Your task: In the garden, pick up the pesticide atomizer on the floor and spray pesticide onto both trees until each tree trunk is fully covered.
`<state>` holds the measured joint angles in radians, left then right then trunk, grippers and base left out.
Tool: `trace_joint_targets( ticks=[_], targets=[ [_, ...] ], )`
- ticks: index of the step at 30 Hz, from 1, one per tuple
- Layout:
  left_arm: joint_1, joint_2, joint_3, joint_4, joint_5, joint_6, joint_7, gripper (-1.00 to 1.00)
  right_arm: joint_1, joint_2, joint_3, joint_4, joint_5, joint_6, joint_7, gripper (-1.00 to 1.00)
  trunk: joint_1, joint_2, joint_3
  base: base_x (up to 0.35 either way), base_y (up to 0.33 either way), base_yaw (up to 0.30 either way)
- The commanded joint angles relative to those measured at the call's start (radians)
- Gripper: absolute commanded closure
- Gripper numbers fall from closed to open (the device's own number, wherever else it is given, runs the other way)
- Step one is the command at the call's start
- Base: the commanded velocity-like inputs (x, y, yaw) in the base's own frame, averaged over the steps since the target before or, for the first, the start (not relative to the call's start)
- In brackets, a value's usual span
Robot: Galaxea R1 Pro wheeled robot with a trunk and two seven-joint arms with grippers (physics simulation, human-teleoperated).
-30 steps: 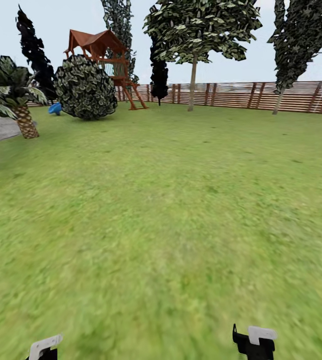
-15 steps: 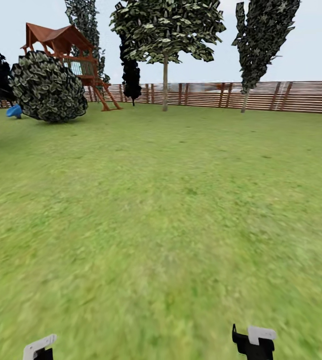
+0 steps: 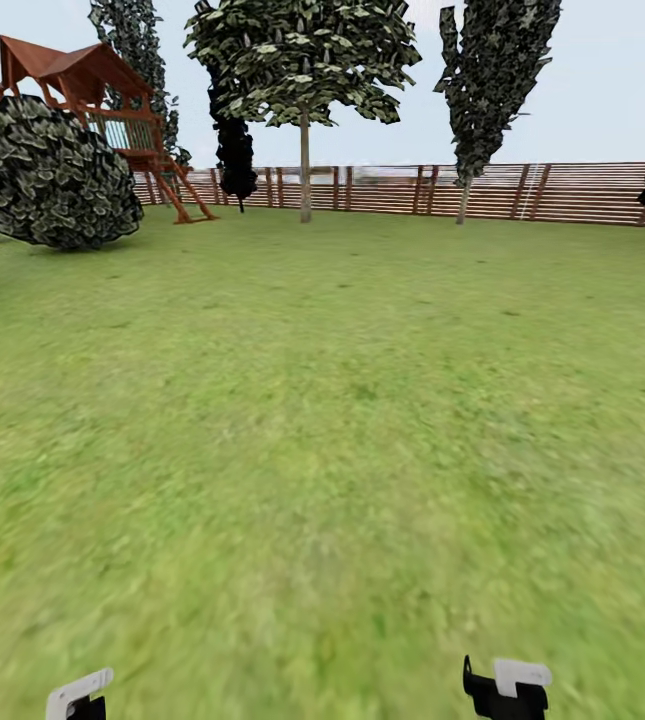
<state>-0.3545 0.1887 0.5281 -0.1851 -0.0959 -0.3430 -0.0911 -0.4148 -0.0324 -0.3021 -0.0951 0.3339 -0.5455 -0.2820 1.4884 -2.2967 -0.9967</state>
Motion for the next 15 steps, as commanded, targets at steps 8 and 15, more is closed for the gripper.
trace_joint_targets(
  ticks=[8,15],
  targets=[
    [-0.001,0.000,0.009,0.001,-0.010,-0.004,-0.004,1.00,-0.001,0.000,-0.005,0.017,0.011,-0.003,-0.008,-1.00,0.000,0.000,-0.001,0.338,0.000,0.000],
    [0.000,0.001,0.010,0.001,-0.010,-0.004,-0.004,1.00,-0.001,0.002,-0.005,0.020,0.009,-0.004,-0.008,-1.00,0.000,0.000,-0.001,0.338,0.000,-0.081]
  ],
)
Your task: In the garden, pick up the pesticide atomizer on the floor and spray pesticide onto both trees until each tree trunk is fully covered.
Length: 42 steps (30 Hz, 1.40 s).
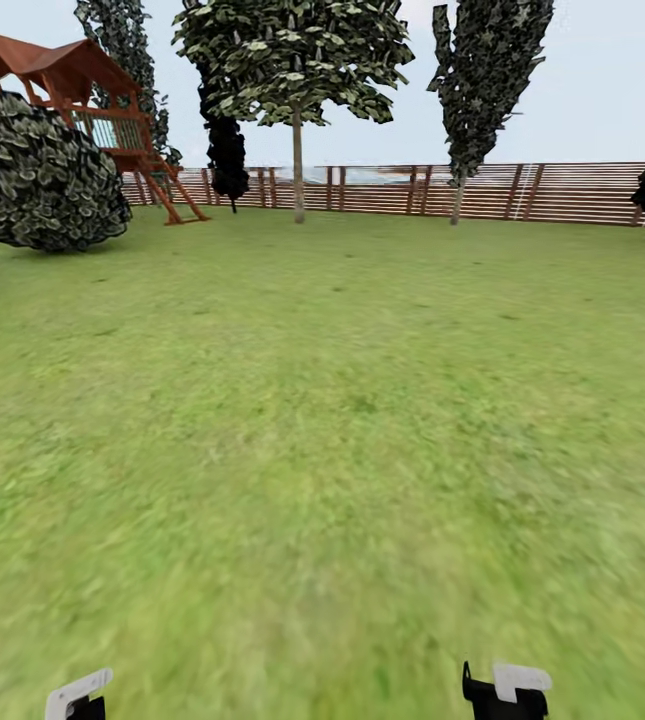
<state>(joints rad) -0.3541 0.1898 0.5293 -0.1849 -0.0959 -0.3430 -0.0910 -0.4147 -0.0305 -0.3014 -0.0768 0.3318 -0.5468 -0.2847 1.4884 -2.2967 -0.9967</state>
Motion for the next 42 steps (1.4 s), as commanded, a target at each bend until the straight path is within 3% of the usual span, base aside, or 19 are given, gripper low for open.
trace_joint_targets(
  ticks=[1,12,42],
  targets=[
    [-0.001,0.000,0.008,0.001,-0.010,-0.004,-0.004,1.00,-0.001,0.001,-0.005,0.002,0.010,-0.002,-0.005,-1.00,0.000,0.000,-0.001,0.338,0.000,-0.104],
    [0.000,0.002,0.009,-0.001,-0.010,-0.004,-0.004,1.00,-0.001,-0.001,-0.005,0.048,0.012,0.001,-0.005,-1.00,0.000,0.000,-0.001,0.338,0.000,-0.010],
    [0.000,0.003,0.009,-0.010,-0.011,-0.004,-0.004,1.00,0.020,-0.002,-0.005,0.051,0.012,0.004,-0.005,-1.00,0.000,0.000,-0.001,0.338,0.000,0.000]
  ],
)
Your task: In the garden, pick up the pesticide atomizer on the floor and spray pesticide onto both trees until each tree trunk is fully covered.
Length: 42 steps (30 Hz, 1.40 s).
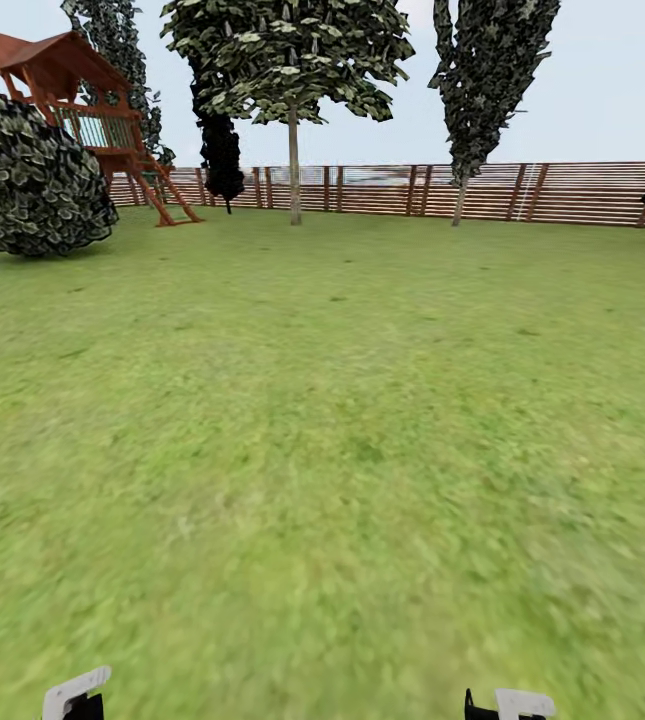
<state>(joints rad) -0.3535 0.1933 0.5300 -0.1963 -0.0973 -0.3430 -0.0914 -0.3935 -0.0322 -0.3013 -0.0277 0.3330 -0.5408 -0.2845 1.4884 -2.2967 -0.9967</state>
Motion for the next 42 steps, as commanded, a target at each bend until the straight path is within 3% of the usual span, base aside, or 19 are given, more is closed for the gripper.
trace_joint_targets(
  ticks=[1,9,42],
  targets=[
    [-0.001,0.000,0.009,0.001,-0.010,-0.004,-0.004,1.00,-0.001,0.000,-0.005,0.002,0.011,-0.002,-0.006,-1.00,0.000,0.000,-0.001,0.338,0.000,0.000],
    [-0.001,0.000,0.009,0.000,-0.010,-0.004,-0.005,1.00,0.036,0.001,-0.005,0.002,0.011,-0.002,-0.005,-1.00,0.000,0.000,-0.001,0.338,0.000,0.000],
    [-0.001,0.000,0.008,0.001,-0.010,-0.003,-0.004,1.00,0.038,0.001,-0.005,0.002,0.011,-0.002,-0.005,-1.00,0.000,0.000,-0.001,0.338,0.000,0.000]
  ],
)
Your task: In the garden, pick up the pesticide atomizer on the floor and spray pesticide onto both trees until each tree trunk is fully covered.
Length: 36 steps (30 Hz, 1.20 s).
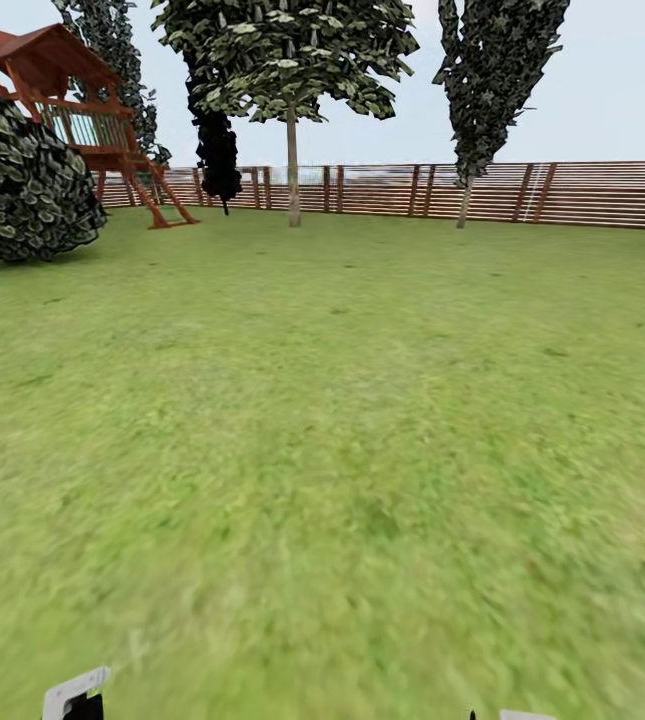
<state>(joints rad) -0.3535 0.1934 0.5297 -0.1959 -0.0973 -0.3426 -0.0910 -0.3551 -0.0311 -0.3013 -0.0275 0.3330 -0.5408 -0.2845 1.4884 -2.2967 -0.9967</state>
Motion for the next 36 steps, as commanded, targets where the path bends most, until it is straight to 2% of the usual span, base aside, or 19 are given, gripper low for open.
trace_joint_targets(
  ticks=[1,36],
  targets=[
    [-0.001,0.000,0.009,0.001,-0.010,-0.004,-0.004,1.00,-0.001,-0.001,-0.006,0.001,0.011,-0.002,-0.005,-1.00,0.000,0.000,-0.001,0.338,0.000,0.000],
    [-0.001,0.000,0.009,0.002,-0.010,-0.003,-0.004,1.00,-0.001,0.000,-0.006,0.001,0.011,-0.002,-0.005,-1.00,0.000,0.000,-0.001,0.338,0.000,0.000]
  ],
)
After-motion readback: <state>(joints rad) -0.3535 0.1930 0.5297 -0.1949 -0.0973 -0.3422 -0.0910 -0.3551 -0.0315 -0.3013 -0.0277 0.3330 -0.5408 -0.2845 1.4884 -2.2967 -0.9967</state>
